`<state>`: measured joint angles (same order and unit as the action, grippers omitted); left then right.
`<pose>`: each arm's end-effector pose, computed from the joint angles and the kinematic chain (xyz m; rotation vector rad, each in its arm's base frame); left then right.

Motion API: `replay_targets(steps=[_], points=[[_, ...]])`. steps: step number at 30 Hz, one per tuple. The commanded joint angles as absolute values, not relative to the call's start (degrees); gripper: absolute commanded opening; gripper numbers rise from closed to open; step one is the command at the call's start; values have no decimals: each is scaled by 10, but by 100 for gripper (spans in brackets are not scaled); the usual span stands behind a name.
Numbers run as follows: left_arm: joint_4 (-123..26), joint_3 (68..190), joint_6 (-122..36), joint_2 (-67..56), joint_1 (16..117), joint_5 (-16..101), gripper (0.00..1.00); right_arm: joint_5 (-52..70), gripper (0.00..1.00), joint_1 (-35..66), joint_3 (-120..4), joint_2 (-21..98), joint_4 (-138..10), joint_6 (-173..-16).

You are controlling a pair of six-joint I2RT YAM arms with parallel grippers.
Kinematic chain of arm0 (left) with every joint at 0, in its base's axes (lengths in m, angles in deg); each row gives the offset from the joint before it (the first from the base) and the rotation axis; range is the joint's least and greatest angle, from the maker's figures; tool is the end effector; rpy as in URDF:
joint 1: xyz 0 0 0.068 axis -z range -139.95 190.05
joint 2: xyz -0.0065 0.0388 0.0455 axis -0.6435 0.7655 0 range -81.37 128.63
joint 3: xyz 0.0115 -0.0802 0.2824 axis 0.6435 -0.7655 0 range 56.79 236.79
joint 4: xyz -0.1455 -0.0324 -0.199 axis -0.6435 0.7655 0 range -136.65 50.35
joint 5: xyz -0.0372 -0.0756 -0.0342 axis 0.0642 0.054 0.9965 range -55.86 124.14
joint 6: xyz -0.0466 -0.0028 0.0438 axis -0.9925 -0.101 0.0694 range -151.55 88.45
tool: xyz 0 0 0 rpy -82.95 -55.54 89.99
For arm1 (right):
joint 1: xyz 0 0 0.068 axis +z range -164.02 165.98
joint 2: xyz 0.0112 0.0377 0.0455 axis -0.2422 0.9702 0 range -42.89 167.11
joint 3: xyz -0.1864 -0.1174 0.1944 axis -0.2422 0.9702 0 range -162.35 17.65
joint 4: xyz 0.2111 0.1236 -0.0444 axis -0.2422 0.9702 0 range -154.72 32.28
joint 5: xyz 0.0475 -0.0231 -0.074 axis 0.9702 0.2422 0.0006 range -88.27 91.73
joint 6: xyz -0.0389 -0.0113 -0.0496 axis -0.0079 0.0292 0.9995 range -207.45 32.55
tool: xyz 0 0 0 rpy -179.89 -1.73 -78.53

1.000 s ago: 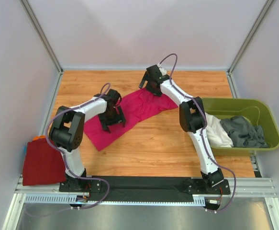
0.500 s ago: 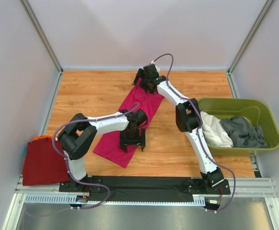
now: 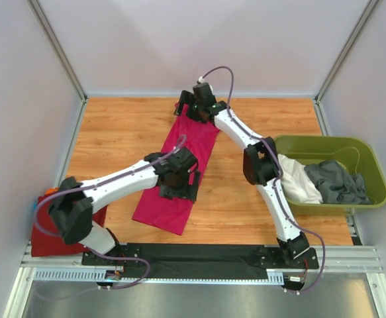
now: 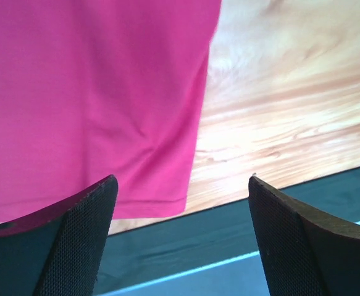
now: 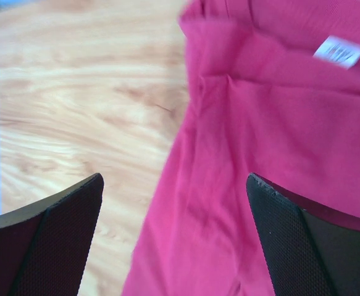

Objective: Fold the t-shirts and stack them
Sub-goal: Fold the tshirt

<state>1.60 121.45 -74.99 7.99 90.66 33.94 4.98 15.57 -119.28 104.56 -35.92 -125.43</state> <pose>0.1831 -0.2227 0.2389 0.1818 2.9138 -0.3166 0.5157 0.2960 0.2056 0.1404 2.3460 0.6741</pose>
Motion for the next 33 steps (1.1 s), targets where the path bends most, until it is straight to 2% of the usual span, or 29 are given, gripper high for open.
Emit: replay_targets(steps=[1,6,10,20,27,33], points=[[45,1201,-719,13,879,265,93,37,100,141,-1181,898,-357,-1216],[-22,1105,-697,-1,838,258,93,-28,100,150,-1087,852,-333,-1206],[-84,1065,-687,12,836,261,92,-56,100,156,-1058,877,-302,-1200],[-157,992,-743,19,836,337,92,-69,100,167,-1098,969,-282,-1187],[-178,986,-747,70,842,409,91,-57,100,168,-1110,1021,-286,-1194],[-175,999,-780,56,896,429,91,-38,100,167,-1178,1080,-294,-1181]])
